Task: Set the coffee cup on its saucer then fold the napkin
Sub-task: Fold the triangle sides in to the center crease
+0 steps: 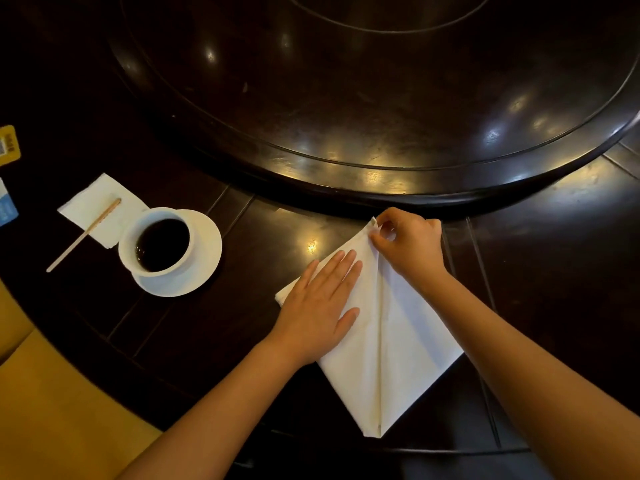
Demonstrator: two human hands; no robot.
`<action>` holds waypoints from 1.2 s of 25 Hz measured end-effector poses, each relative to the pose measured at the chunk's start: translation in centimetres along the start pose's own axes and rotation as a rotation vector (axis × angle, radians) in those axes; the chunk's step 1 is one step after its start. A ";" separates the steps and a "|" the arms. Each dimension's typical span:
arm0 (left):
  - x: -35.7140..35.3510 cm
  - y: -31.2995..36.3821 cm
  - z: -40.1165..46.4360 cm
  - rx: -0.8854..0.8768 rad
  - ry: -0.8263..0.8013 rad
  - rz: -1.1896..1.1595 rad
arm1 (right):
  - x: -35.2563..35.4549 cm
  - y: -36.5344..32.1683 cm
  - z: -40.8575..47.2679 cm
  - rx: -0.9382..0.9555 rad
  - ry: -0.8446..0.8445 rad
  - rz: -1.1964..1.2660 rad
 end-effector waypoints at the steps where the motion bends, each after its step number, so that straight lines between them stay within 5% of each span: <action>1: -0.7 -0.3 0.0 0.007 -0.037 0.032 | 0.2 -0.2 -0.5 0.070 0.056 -0.027; 3: -1.5 -0.5 0.2 0.014 -0.077 0.091 | -0.2 -1.0 -2.1 0.315 0.132 -0.174; 6: -1.5 -0.3 0.3 0.005 -0.071 0.130 | -2.9 -0.3 -3.5 0.582 -0.080 -0.462; 9: -1.4 -0.8 -0.1 -0.049 -0.077 0.102 | -4.0 1.5 -2.3 0.548 -0.209 -0.548; 15: -2.8 3.8 -0.4 -0.535 -0.272 0.061 | -4.4 2.1 -2.2 0.576 -0.198 -0.546; 25: -5.1 10.4 -8.6 -0.932 -0.329 0.154 | -4.3 1.9 -2.2 0.548 -0.210 -0.539; 27: -3.7 9.4 -7.0 -0.808 -0.188 0.128 | -4.4 1.8 -2.2 0.552 -0.200 -0.540; 30: -0.1 3.3 -0.8 -0.144 0.071 0.100 | -4.4 1.9 -2.2 0.556 -0.184 -0.549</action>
Point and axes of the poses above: each hand's wrist, its own z-axis towards the middle knuckle, its own x-axis out of the back of the hand, y = z × x, the point moved 7 cm from there along z, towards the middle knuckle, and after that the axes turned 11 degrees about -x, right-handed, at the moved point
